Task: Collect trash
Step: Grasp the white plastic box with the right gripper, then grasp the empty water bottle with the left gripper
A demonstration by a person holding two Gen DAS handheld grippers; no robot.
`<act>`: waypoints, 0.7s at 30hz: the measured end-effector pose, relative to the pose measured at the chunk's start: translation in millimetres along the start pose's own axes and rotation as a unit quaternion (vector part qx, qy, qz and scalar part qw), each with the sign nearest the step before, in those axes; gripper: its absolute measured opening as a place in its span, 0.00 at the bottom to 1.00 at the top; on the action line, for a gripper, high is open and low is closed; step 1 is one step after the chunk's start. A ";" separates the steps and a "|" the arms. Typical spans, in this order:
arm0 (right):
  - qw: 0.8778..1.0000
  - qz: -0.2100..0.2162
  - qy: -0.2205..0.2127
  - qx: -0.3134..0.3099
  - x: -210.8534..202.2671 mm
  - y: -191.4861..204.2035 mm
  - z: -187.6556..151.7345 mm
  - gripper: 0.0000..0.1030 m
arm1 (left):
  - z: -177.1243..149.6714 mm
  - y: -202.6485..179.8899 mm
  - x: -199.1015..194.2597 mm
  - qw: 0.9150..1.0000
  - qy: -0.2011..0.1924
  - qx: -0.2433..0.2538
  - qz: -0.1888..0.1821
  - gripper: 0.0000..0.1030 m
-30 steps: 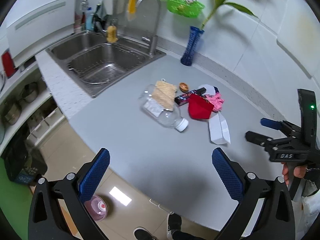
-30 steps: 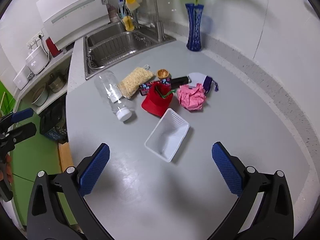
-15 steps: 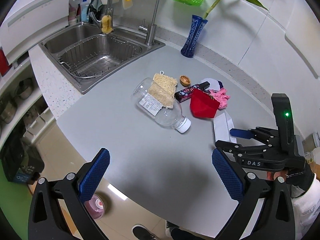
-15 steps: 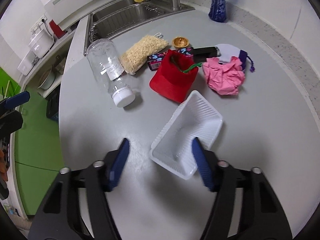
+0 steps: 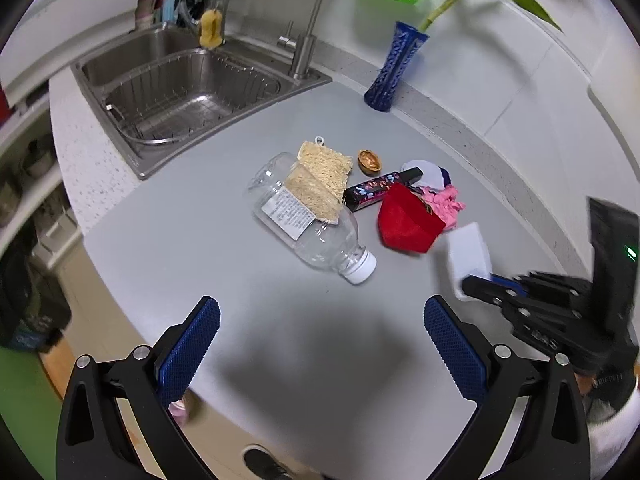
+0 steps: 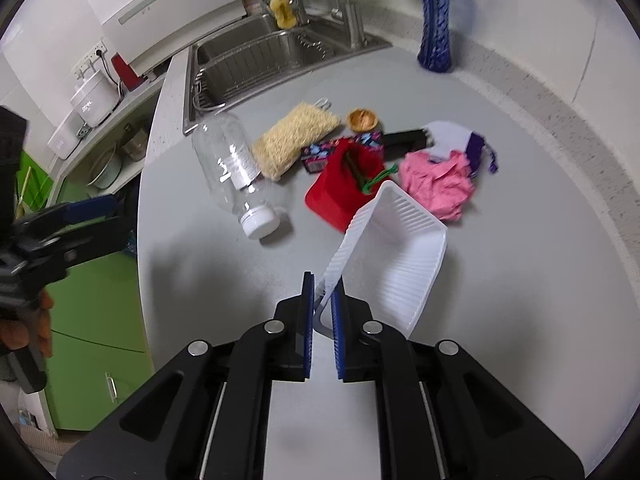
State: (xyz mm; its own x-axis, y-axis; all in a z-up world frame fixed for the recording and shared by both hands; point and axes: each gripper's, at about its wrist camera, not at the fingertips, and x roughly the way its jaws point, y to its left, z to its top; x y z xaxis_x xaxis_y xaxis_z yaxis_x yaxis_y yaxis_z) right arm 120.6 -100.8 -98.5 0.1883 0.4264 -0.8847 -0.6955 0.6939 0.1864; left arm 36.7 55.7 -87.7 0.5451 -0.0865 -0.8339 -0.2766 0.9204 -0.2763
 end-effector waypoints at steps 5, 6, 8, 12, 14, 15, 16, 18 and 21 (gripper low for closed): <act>1.000 -0.014 -0.012 -0.001 -15.6 -10.9 -2.8 0.08 | 15.6 -0.5 23.4 0.999 0.006 -0.034 0.008 0.95; 1.000 -0.017 -0.014 0.000 -17.9 -14.3 -3.9 0.08 | 18.2 -0.1 26.6 0.999 0.006 -0.042 0.007 0.95; 1.000 -0.019 -0.015 0.003 -20.4 -20.1 -5.9 0.08 | 23.9 1.2 35.4 0.998 0.006 -0.063 0.006 0.95; 1.000 -0.023 -0.017 0.007 -24.4 -30.5 -6.9 0.08 | 35.2 6.1 50.2 0.994 0.001 -0.105 0.005 0.95; 1.000 -0.025 -0.018 0.009 -25.1 -35.0 -7.1 0.08 | 40.3 12.1 58.5 0.990 -0.002 -0.138 0.002 0.95; 0.999 -0.025 -0.018 0.009 -25.4 -37.4 -6.8 0.08 | 42.1 14.3 61.3 0.989 -0.003 -0.148 0.002 0.95; 0.999 -0.026 -0.018 0.009 -25.5 -39.5 -6.7 0.08 | 43.6 17.1 65.4 0.987 -0.006 -0.163 0.001 0.95; 0.999 -0.026 -0.018 0.009 -26.1 -42.7 -6.8 0.08 | 45.2 21.1 72.7 0.983 -0.006 -0.186 -0.001 0.95; 0.999 -0.026 -0.017 0.011 -25.9 -48.1 -6.8 0.08 | 47.3 27.2 85.2 0.976 -0.003 -0.217 -0.008 0.95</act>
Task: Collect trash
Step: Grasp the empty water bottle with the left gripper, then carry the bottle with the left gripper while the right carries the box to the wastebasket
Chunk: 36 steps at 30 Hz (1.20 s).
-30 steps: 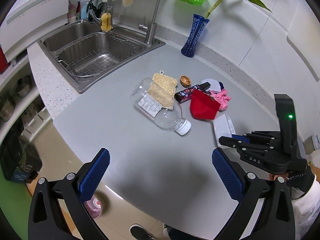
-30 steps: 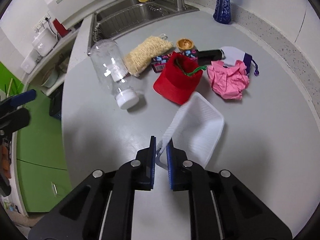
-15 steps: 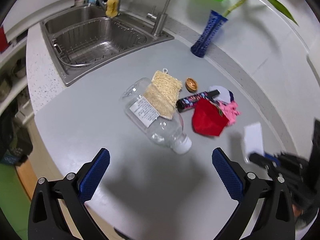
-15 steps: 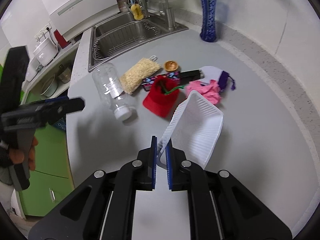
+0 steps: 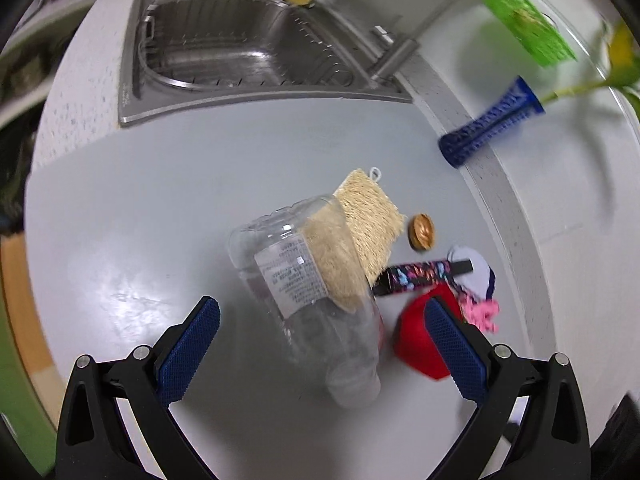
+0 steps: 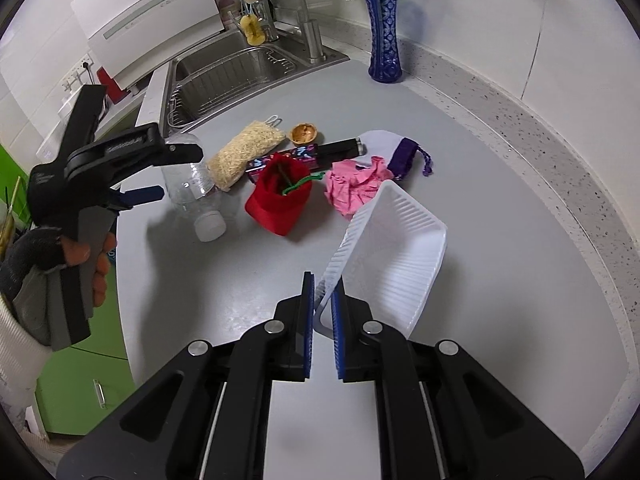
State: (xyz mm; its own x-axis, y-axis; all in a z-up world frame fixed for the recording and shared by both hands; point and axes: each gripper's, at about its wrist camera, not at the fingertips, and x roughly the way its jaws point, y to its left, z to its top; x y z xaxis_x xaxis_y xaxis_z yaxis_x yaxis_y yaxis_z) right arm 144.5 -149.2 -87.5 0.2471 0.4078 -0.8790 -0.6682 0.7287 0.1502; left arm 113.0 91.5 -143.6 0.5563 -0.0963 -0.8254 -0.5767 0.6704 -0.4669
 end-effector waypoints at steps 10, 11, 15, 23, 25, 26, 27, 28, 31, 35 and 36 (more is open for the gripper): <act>1.000 -0.003 -0.003 0.005 -2.8 -10.1 -0.7 0.08 | -3.1 4.0 15.8 0.999 0.013 -0.021 -0.024 0.60; 1.000 -0.003 -0.004 0.005 -3.2 -9.9 -0.4 0.08 | -4.0 4.1 13.5 0.999 0.010 -0.017 -0.026 0.59; 1.000 -0.004 -0.011 0.002 -8.7 -5.4 0.8 0.08 | -7.5 1.3 -2.3 0.999 0.002 0.009 -0.031 0.59; 0.999 -0.001 -0.033 -0.026 -31.3 24.1 8.1 0.08 | -25.1 -3.1 -67.6 0.995 -0.023 0.090 -0.031 0.59; 0.998 0.004 -0.040 -0.039 -37.9 37.8 10.6 0.08 | -34.2 0.8 -91.4 0.993 -0.032 0.112 -0.026 0.59; 0.998 0.007 -0.043 -0.045 -40.3 44.4 11.9 0.08 | -37.7 3.4 -101.4 0.992 -0.037 0.120 -0.024 0.59; 0.997 0.011 -0.046 -0.054 -43.4 52.8 12.8 0.08 | -44.0 7.9 -116.3 0.990 -0.043 0.131 -0.019 0.59; 0.997 0.013 -0.048 -0.061 -46.0 59.3 12.9 0.08 | -48.1 12.1 -126.9 0.989 -0.048 0.135 -0.016 0.59; 0.994 0.032 -0.053 -0.096 -51.0 93.8 15.5 0.08 | -62.9 28.8 -160.6 0.987 -0.067 0.145 -0.002 0.59; 0.987 0.062 -0.052 -0.139 -52.4 145.2 11.9 0.08 | -86.1 59.4 -209.6 0.984 -0.097 0.146 0.029 0.59; 0.985 0.069 -0.051 -0.147 -52.4 155.3 10.7 0.08 | -92.8 72.6 -223.8 0.984 -0.105 0.140 0.038 0.59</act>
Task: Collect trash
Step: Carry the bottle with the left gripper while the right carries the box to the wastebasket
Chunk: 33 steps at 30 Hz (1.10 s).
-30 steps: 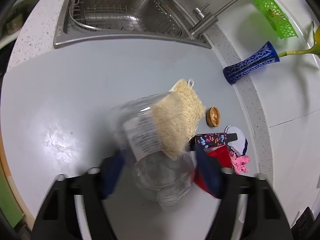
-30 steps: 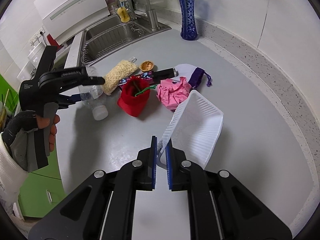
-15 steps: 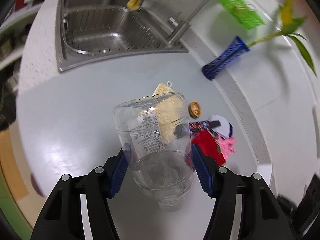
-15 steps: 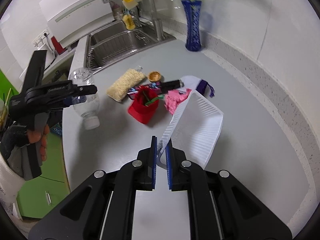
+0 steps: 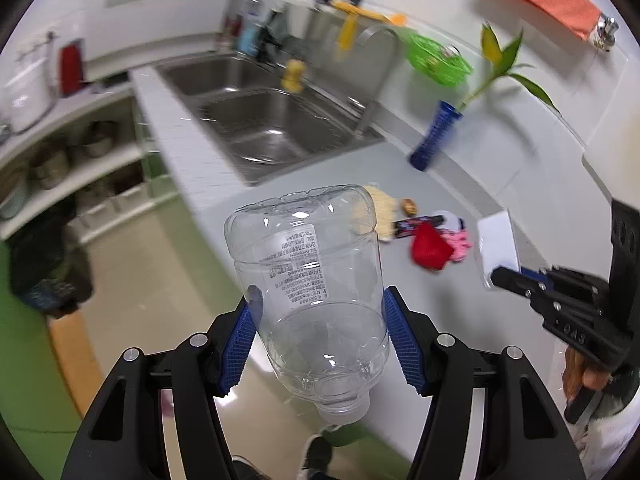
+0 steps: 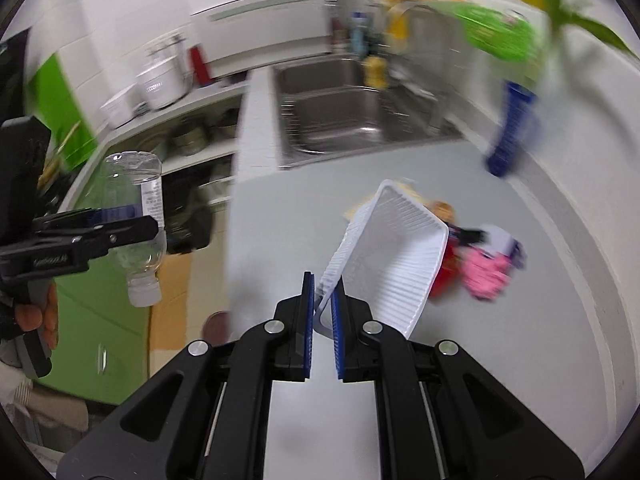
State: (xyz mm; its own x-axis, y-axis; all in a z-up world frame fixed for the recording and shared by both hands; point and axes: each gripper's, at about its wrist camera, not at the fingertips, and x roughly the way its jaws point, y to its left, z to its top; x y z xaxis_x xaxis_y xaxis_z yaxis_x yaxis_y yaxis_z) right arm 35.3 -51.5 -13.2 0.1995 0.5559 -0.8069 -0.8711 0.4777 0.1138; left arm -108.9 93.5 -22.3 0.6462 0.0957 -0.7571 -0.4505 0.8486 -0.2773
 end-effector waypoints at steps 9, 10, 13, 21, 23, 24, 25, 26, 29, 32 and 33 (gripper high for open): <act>0.990 0.089 0.011 -0.105 39.8 150.2 21.9 0.08 | -49.8 91.8 -77.7 0.995 -0.032 -0.057 0.080 0.59; 0.988 0.100 0.017 -0.115 49.7 169.4 22.4 0.08 | -58.1 106.8 -83.4 0.993 -0.033 -0.067 0.091 0.59; 0.982 0.120 0.030 -0.140 77.1 213.7 19.5 0.08 | -74.4 138.4 -84.3 0.989 -0.033 -0.093 0.105 0.59; 0.969 0.151 0.085 -0.177 199.0 285.6 -23.6 0.08 | -140.6 234.2 -18.5 0.980 -0.017 -0.153 0.126 0.59; 0.967 0.149 0.093 -0.182 235.7 296.4 -39.8 0.08 | -161.9 263.2 12.1 0.978 -0.012 -0.165 0.125 0.59; 0.967 0.148 0.098 -0.182 255.1 299.9 -48.1 0.08 | -169.6 273.4 22.5 0.977 -0.010 -0.170 0.125 0.59; 0.967 0.148 0.102 -0.181 275.0 303.0 -56.8 0.08 | -180.1 287.4 39.5 0.976 -0.008 -0.176 0.124 0.59; 0.967 0.146 0.104 -0.182 290.0 304.5 -64.3 0.08 | -190.4 300.4 57.3 0.976 -0.005 -0.179 0.125 0.59; 0.966 0.140 0.113 -0.184 337.1 306.9 -87.7 0.08 | -215.9 329.7 100.2 0.974 0.001 -0.194 0.121 0.59; 0.966 0.133 0.119 -0.185 377.2 304.8 -109.3 0.08 | -240.2 355.6 141.2 0.972 0.005 -0.204 0.118 0.59; 0.966 0.130 0.122 -0.185 390.4 303.4 -116.8 0.08 | -248.3 363.4 153.2 0.972 0.006 -0.206 0.116 0.59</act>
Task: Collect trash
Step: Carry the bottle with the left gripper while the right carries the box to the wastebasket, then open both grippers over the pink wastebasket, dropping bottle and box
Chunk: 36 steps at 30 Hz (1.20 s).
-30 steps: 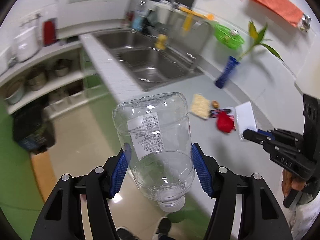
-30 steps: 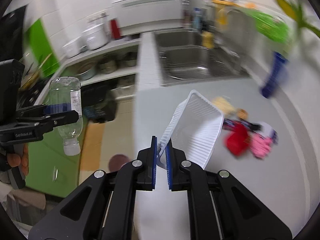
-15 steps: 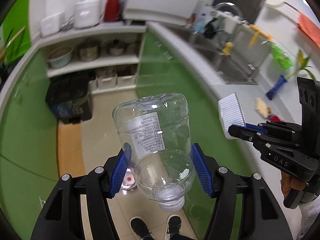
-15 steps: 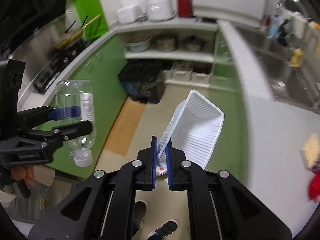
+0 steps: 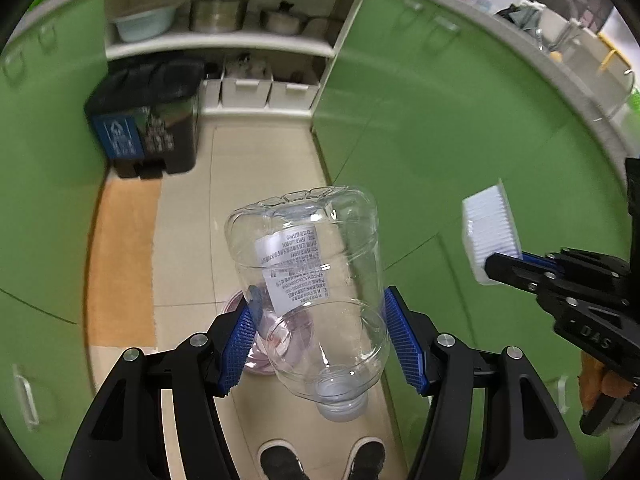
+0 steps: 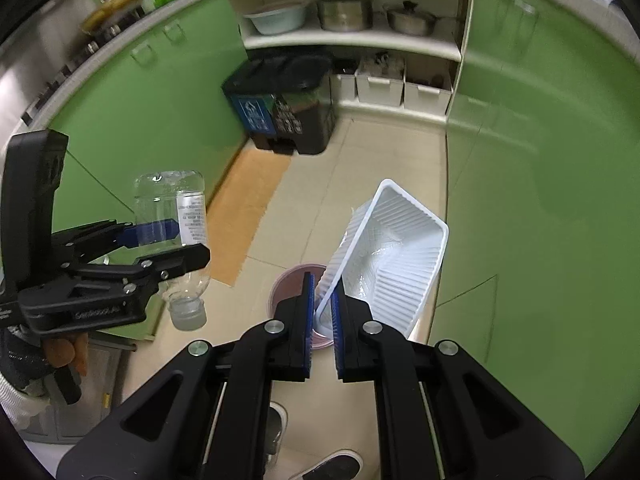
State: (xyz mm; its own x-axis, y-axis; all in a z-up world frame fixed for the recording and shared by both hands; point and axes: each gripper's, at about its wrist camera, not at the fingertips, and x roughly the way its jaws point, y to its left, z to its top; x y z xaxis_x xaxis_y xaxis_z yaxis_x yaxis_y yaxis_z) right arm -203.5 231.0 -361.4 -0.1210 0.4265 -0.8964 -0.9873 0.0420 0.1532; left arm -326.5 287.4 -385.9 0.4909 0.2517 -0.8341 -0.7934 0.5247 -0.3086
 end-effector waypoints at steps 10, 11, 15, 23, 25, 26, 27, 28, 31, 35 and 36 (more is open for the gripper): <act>1.000 -0.005 0.023 -0.002 76.5 -20.3 -20.7 0.08 | -16.4 38.7 76.2 1.000 0.010 -0.013 0.011 0.95; 1.000 -0.004 0.026 -0.003 81.8 -21.3 -21.5 0.08 | -16.4 40.0 79.6 1.000 0.014 -0.013 0.012 0.95; 0.999 0.004 0.035 -0.010 98.7 -20.2 -21.6 0.08 | -14.5 50.8 82.6 0.999 0.017 -0.017 0.023 0.95; 0.998 0.031 0.054 -0.031 129.9 1.0 -13.6 0.08 | -15.2 80.5 67.6 0.998 0.014 -0.036 0.040 0.95; 0.997 0.041 0.061 -0.040 139.1 10.1 -12.0 0.08 | -15.2 87.8 62.4 0.998 0.011 -0.040 0.046 0.95; 0.996 0.045 0.063 -0.044 143.9 13.3 -11.4 0.08 | -15.7 91.2 59.3 0.998 0.009 -0.042 0.049 0.95; 0.996 0.048 0.065 -0.048 148.1 16.9 -10.6 0.08 | -16.4 95.0 56.3 0.998 0.007 -0.044 0.051 0.95; 0.995 0.051 0.068 -0.053 154.6 21.5 -9.2 0.09 | -16.5 98.1 54.6 0.998 0.005 -0.045 0.053 0.95; 0.994 0.054 0.072 -0.055 167.3 27.7 -6.6 0.37 | -18.2 107.9 49.4 0.997 -0.002 -0.052 0.057 0.95; 0.994 0.066 0.066 -0.047 175.3 29.3 -5.9 0.90 | -20.7 116.7 46.7 0.996 -0.005 -0.061 0.062 0.95; 0.994 0.062 0.069 -0.048 177.5 30.4 -6.4 0.94 | -21.2 117.2 46.0 0.996 -0.006 -0.061 0.063 0.95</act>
State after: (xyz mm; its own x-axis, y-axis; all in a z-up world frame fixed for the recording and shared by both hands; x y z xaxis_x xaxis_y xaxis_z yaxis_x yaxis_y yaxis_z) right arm -255.6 302.2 -518.5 -0.2495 0.2942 -0.9226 -0.9682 -0.0934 0.2321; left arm -404.5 343.2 -470.2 0.3881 0.3188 -0.8647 -0.8866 0.3852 -0.2559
